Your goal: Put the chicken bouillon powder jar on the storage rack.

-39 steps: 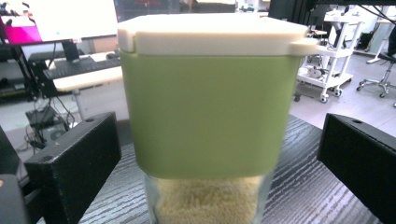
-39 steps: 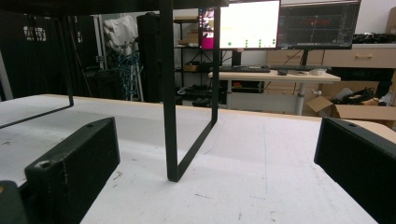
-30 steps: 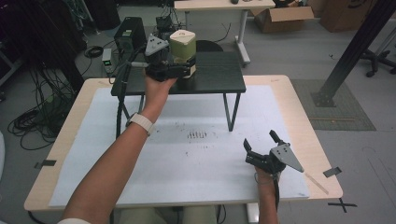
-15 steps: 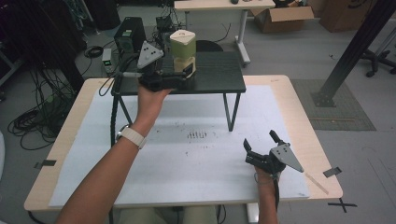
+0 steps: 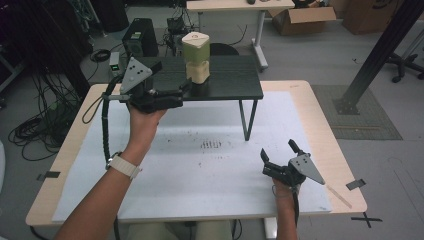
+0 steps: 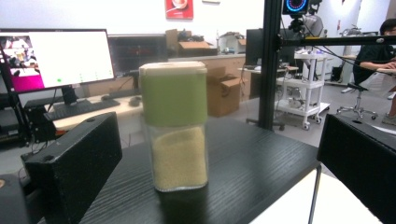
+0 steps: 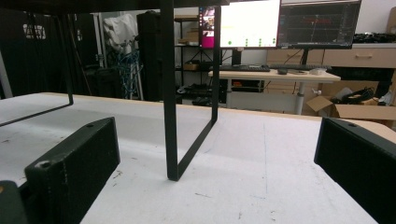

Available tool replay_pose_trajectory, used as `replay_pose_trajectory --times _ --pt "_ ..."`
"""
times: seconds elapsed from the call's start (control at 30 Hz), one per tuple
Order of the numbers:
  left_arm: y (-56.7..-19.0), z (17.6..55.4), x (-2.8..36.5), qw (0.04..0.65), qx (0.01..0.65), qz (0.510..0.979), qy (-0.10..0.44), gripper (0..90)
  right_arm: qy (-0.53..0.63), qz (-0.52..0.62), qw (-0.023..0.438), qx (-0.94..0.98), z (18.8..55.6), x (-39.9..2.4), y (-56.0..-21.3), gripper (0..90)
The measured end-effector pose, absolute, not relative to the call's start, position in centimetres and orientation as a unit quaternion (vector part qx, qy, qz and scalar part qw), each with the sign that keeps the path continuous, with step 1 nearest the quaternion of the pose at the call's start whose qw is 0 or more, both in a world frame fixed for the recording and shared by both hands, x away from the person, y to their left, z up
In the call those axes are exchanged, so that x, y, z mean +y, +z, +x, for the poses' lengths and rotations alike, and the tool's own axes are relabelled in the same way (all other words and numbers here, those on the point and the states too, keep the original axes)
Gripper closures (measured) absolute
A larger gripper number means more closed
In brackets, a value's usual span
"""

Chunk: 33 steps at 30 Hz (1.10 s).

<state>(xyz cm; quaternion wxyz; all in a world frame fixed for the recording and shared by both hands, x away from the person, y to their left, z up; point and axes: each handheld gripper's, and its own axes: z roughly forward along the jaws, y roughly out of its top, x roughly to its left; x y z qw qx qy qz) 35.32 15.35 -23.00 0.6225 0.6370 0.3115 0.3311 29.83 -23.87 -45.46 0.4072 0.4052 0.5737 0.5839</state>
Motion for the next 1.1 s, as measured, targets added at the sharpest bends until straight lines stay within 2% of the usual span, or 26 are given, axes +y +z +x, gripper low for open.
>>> replay_pose_trajectory --times 0.53,1.1 --pt "-25.2 32.7 19.6 0.638 0.306 0.617 0.344 0.3 0.582 0.406 0.407 0.576 29.8 -23.8 -45.4 0.0" --pt "-27.2 31.4 22.0 0.649 0.307 0.601 0.352 0.2 0.581 0.405 0.407 0.577 29.9 -23.8 -45.4 0.0"
